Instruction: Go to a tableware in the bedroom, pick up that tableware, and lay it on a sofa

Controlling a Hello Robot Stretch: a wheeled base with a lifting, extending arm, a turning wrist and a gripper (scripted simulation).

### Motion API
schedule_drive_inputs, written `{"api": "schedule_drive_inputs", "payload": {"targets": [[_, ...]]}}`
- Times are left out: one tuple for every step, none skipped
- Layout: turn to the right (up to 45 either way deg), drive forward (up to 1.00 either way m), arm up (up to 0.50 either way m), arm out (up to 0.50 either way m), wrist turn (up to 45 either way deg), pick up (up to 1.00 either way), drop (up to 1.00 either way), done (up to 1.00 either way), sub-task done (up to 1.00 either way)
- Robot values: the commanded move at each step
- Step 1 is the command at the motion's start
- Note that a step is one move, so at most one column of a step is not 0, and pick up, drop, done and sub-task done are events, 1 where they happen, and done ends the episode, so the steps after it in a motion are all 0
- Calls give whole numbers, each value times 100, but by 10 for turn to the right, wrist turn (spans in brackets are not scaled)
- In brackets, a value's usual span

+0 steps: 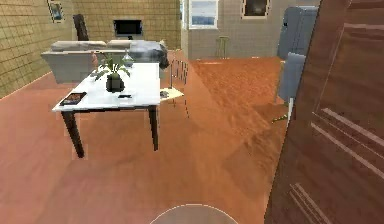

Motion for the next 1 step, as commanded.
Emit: {"api": "schedule_drive_inputs", "payload": {"targets": [[0,100,0,0,0,0,0,0,0]]}}
